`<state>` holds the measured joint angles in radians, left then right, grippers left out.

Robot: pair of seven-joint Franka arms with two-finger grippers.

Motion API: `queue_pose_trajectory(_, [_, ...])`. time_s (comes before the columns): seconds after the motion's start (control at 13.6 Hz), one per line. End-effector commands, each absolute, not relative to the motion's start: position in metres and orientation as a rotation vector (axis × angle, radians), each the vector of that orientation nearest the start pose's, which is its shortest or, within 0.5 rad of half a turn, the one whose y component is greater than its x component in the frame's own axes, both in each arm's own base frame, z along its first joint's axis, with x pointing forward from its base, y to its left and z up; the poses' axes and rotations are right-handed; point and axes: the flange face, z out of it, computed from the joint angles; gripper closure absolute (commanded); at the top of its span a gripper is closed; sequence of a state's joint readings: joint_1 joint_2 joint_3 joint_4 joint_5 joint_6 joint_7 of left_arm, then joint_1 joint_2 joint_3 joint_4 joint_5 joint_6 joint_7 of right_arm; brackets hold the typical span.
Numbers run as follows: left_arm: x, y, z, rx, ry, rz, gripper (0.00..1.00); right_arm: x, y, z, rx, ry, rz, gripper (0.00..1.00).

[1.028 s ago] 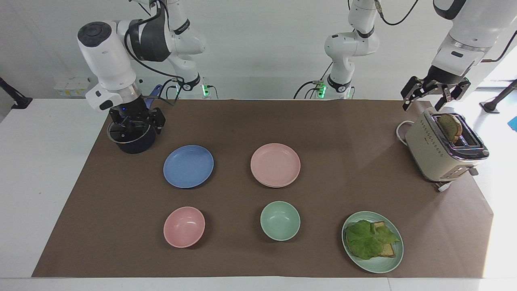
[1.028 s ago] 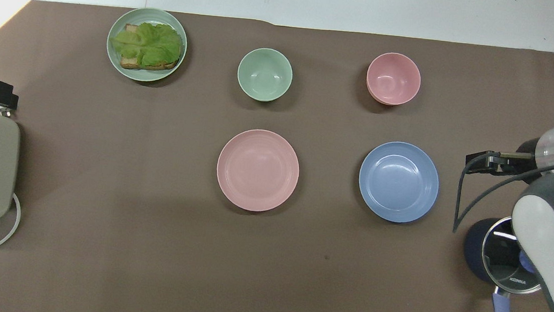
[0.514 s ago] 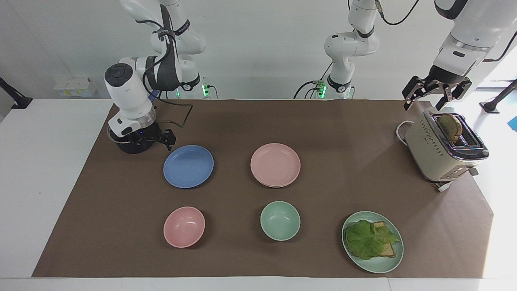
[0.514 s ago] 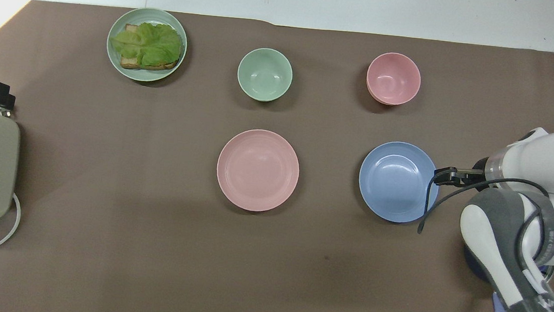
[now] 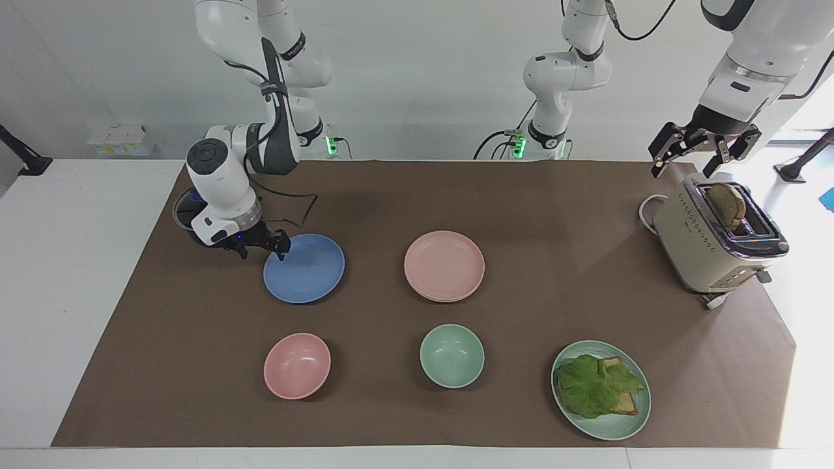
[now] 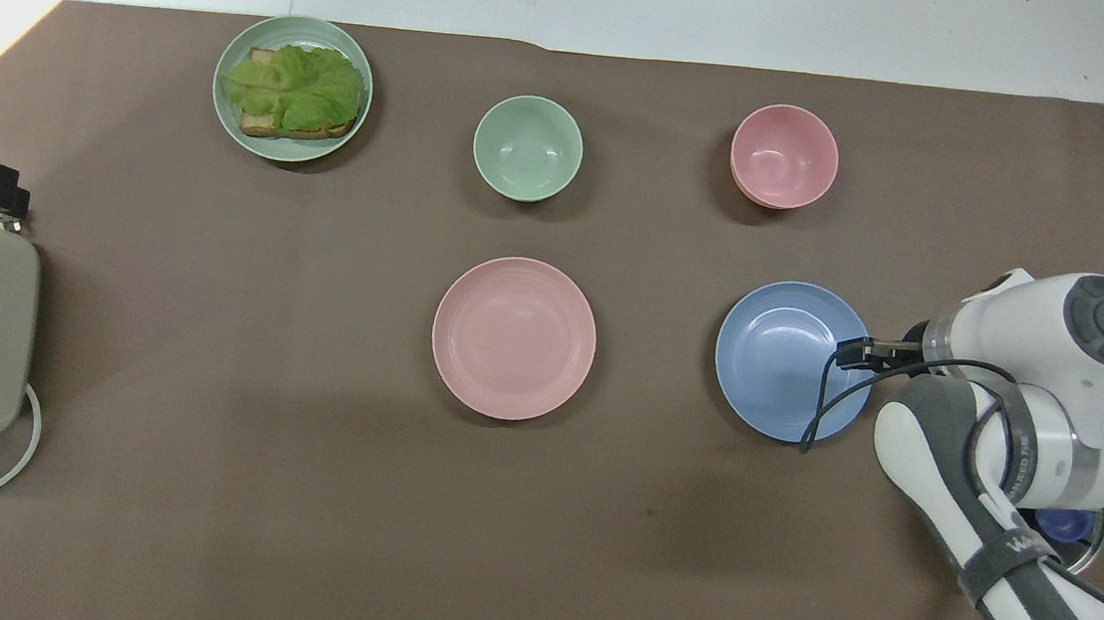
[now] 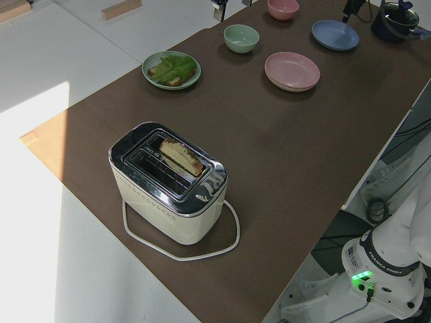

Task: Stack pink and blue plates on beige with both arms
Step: 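Reach the right gripper to the rim of the blue plate, then close the right gripper on the blue plate rim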

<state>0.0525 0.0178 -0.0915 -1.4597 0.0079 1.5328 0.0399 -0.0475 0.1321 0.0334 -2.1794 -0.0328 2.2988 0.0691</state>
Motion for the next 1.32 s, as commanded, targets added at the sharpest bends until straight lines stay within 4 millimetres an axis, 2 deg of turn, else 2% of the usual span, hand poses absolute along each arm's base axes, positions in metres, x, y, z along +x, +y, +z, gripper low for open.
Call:
queue_pose_trajectory(0.0, [0.551, -0.016, 0.668, -3.118, 0.134, -0.076, 0.00, 0.548, -0.020, 0.306, -3.138, 0.078, -0.005, 0.24])
queue_pose_trajectory(0.29, [0.551, -0.017, 0.668, -3.120, 0.136, -0.076, 0.00, 0.544, -0.020, 0.298, -3.117, 0.111, -0.015, 0.49])
queue_pose_trajectory(0.44, [0.551, -0.017, 0.668, -3.120, 0.136, -0.076, 0.00, 0.544, -0.015, 0.298, -3.084, 0.150, -0.015, 0.82])
queue_pose_trajectory(0.51, [0.551, -0.016, 0.668, -3.118, 0.134, -0.076, 0.00, 0.546, -0.013, 0.299, -3.071, 0.161, -0.019, 0.94])
queue_pose_trajectory(0.59, [0.551, -0.016, 0.668, -3.118, 0.134, -0.076, 0.00, 0.547, -0.013, 0.301, -3.058, 0.172, -0.022, 1.00])
queue_pose_trajectory(0.81, [0.551, -0.017, 0.668, -3.118, 0.139, -0.076, 0.00, 0.548, -0.011, 0.317, -3.036, 0.164, -0.058, 1.00])
queue_pose_trajectory(1.03, [0.551, -0.016, 0.668, -3.118, 0.134, -0.076, 0.00, 0.549, 0.001, 0.356, -2.990, 0.179, -0.109, 1.00])
queue_pose_trajectory(1.25, [0.551, -0.017, 0.668, -3.118, 0.136, -0.074, 0.00, 0.550, 0.026, 0.398, -2.917, 0.193, -0.132, 1.00])
